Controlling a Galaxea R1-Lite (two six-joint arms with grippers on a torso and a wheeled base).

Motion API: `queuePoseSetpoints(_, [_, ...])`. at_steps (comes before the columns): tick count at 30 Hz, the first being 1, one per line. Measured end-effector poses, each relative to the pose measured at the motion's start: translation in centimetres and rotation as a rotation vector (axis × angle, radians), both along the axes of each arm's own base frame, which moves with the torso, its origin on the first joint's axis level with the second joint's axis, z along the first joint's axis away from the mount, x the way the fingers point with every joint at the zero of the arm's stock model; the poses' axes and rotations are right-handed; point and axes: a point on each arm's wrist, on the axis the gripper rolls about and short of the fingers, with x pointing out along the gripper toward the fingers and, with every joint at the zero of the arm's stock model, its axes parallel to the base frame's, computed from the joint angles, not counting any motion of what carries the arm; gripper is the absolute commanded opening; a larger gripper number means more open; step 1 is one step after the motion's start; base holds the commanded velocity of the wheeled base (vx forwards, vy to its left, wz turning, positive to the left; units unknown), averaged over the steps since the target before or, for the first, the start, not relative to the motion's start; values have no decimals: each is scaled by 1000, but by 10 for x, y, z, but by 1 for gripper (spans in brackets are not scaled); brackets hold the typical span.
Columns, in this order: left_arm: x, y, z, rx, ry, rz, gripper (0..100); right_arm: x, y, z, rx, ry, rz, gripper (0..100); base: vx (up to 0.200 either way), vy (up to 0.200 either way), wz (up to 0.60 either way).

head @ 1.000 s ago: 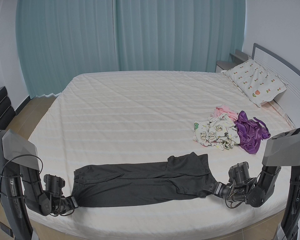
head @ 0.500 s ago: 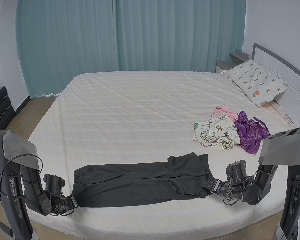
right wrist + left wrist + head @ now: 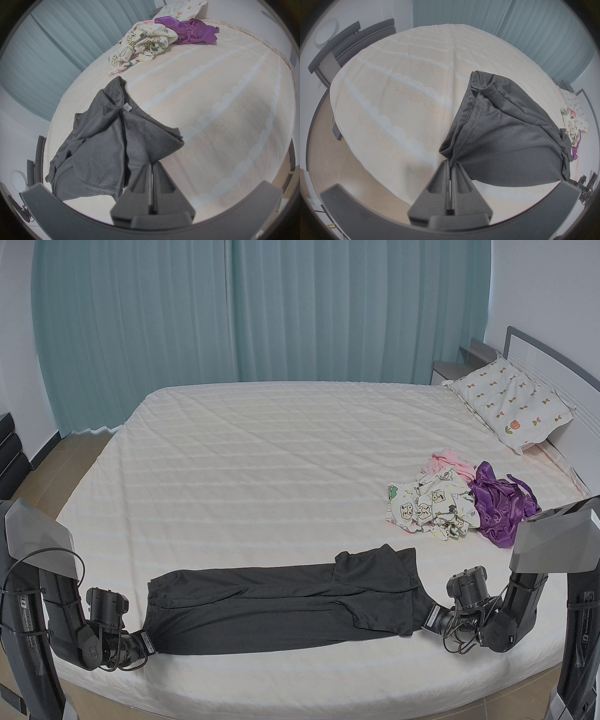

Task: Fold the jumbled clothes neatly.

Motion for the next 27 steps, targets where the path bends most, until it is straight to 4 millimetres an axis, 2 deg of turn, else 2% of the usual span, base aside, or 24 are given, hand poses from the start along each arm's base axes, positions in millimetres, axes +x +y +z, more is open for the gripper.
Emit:
queuePoseSetpoints(6, [-1,1,0,9,5,-11,0,-9,-1,1,-34,42,26,0,0,0,0])
queuePoseSetpoints(19, [-9,11,3,58,27,-48,0,-26,-5,16,-97,99,92,0,0,0,0])
queuePoseSetpoints(27, [-17,12,2,79,62,-83,0,-37,-2,16,-136,137,154,0,0,0,0])
